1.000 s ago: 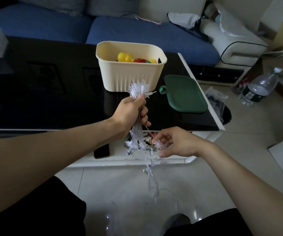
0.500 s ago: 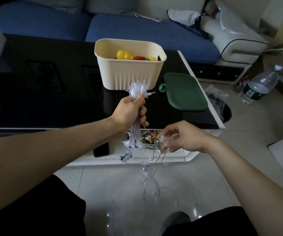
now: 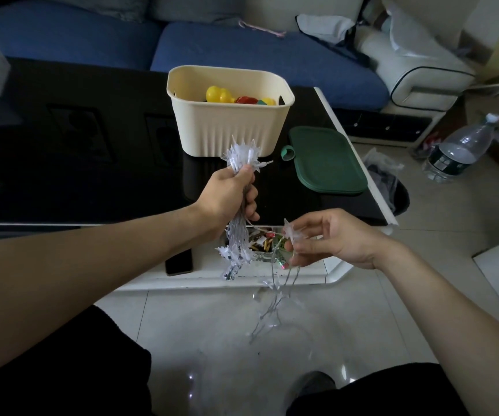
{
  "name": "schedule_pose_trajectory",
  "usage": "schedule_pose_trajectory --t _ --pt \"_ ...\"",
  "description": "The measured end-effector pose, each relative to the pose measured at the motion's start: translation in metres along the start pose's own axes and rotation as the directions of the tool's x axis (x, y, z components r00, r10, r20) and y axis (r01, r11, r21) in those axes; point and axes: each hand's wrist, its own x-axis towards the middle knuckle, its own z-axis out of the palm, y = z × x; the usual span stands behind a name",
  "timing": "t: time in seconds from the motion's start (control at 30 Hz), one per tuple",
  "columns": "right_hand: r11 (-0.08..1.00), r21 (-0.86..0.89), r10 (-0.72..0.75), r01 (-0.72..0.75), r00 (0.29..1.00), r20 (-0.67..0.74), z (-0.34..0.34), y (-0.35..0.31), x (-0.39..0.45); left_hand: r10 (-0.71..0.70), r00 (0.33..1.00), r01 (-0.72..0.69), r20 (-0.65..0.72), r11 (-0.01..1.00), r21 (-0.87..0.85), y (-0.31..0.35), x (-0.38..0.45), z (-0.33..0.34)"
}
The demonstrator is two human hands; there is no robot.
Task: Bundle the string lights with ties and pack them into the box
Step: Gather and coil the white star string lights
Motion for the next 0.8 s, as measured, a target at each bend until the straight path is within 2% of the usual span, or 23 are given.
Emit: schedule_pose_trajectory --t 0.13,0.23,0.4,0.5,0.73,0.8 --pt "0.999 0.016 -0.036 0.036 0.999 -0.018 0.001 -0.003 0.0 -0.003 1.0 0.002 -0.01 1.0 -0.008 0.0 0.0 0.0" --pt "0.999 -0.037 -0.035 0.034 0.999 -0.027 0.0 -0.003 0.0 -0.003 1.0 0.003 -0.02 1.0 -0.016 0.001 0.0 0.0" --pt "0.995 -0.083 0.055 -0.061 0.996 -0.072 0.005 -0.005 0.004 0.005 1.0 -0.005 -0.028 1.0 -0.01 0.002 0.0 -0.001" --pt "0.982 -0.139 0.12 -0.124 0.992 -0.043 0.006 -0.004 0.006 0.015 1.0 -0.015 -0.02 1.0 -0.009 0.004 -0.002 0.001" --pt "0.926 -0.376 0.015 -0.037 0.998 -0.061 0.024 0.002 0.018 0.021 0.997 -0.021 0.078 1.0 0.001 0.007 -0.008 0.009" --pt "0.878 -0.477 0.009 -0.021 1.0 -0.028 0.032 0.001 0.022 0.021 0.996 -0.022 0.088 1.0 0.003 0.007 -0.008 0.009"
